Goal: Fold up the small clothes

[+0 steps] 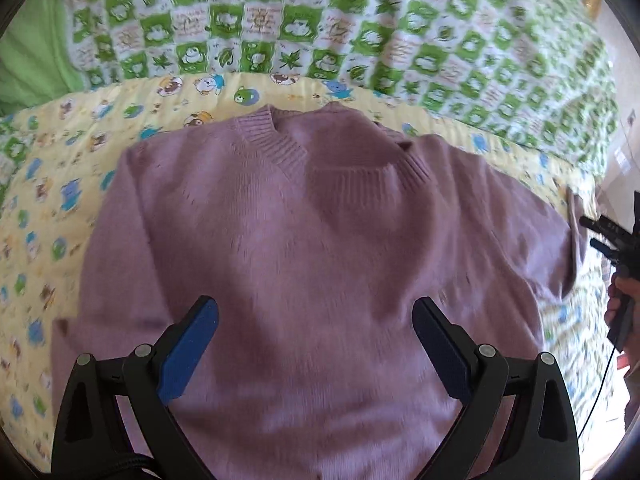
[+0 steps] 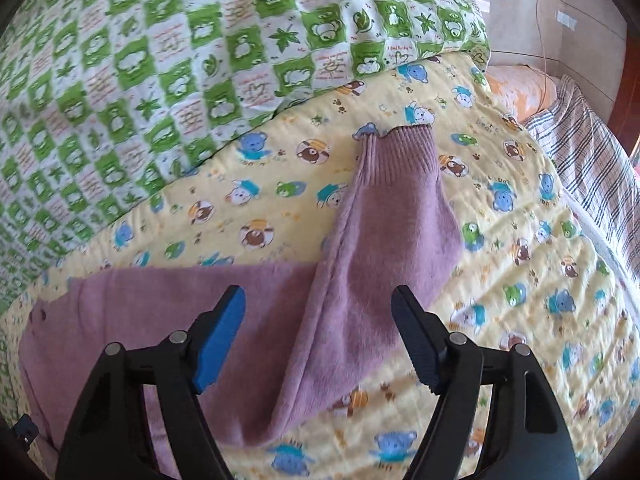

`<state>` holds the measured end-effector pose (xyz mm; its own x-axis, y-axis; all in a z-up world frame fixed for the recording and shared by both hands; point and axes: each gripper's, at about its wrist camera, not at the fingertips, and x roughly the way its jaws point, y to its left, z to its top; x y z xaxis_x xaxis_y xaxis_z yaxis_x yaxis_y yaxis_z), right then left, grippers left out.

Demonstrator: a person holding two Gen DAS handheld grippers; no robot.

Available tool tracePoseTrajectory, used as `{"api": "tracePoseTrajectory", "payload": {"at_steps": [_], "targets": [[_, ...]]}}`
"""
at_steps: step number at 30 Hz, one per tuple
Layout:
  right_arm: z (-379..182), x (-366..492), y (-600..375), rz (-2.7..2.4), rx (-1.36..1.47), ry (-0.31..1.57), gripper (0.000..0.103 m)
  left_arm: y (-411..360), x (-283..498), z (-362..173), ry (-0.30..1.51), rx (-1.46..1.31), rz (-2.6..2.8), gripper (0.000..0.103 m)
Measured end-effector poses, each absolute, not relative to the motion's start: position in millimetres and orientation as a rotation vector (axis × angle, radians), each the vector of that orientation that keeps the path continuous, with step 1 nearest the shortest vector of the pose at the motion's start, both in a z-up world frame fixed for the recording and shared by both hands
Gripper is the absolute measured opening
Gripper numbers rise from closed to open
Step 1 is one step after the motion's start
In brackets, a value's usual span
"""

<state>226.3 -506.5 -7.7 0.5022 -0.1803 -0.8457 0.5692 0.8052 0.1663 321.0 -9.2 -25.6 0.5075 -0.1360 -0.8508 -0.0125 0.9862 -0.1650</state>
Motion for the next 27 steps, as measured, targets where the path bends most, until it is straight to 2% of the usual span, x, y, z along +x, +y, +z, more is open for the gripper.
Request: {"api": "tracePoseTrajectory", "payload": {"at_steps": [5, 8, 10, 11, 14, 18, 20, 22, 23, 24, 26, 27], "targets": [[-37.9, 258.0, -536.6, -0.567, 0.416, 1.034, 0.074, 16.6, 362.3, -48.1, 1.084, -0.184, -0.014, 0.098], [-47.8, 259.7, -547.3, -0.574, 0.431, 1.050, 0.053, 32.4, 372.6, -59.2, 1.103, -0.188, 0.027, 0.098], [-41.9, 257.7, -547.0, -0.550, 0.449, 1.028, 0.026, 47.1, 377.4, -64.6, 1.116, -0.202, 0.056, 0.098], [-36.7, 256.6, -546.5, -0.531, 0.471, 1.006, 0.009, 52.3, 377.4, -64.5, 1.115, -0.218, 0.054, 0.098], [6.3, 247.9, -518.8, -0.365, 0.537, 0.839, 0.009, 67.8, 372.2, -58.2, 1.099, -0.290, 0.017, 0.098], [72.1, 247.0, -416.0, 0.066, 0.536, 0.674, 0.009, 77.6, 350.7, -41.8, 1.073, -0.347, -0.072, 0.098], [87.0, 249.4, -348.2, 0.333, 0.518, 0.683, 0.009, 84.9, 337.8, -34.7, 1.066, -0.403, -0.136, 0.098], [85.9, 247.2, -272.5, 0.514, 0.443, 0.771, 0.011, 92.8, 322.6, -31.7, 1.069, -0.462, -0.192, 0.098], [78.7, 246.5, -240.8, 0.559, 0.399, 0.831, 0.017, 92.9, 317.2, -31.9, 1.081, -0.477, -0.203, 0.098], [68.0, 245.1, -214.2, 0.593, 0.361, 0.894, 0.031, 92.8, 309.5, -34.3, 1.103, -0.485, -0.211, 0.098], [46.0, 238.9, -190.8, 0.585, 0.345, 0.977, 0.049, 90.9, 303.9, -42.7, 1.142, -0.472, -0.205, 0.098], [37.1, 237.8, -190.9, 0.576, 0.374, 1.002, 0.050, 89.9, 301.0, -48.1, 1.160, -0.466, -0.206, 0.098]]}}
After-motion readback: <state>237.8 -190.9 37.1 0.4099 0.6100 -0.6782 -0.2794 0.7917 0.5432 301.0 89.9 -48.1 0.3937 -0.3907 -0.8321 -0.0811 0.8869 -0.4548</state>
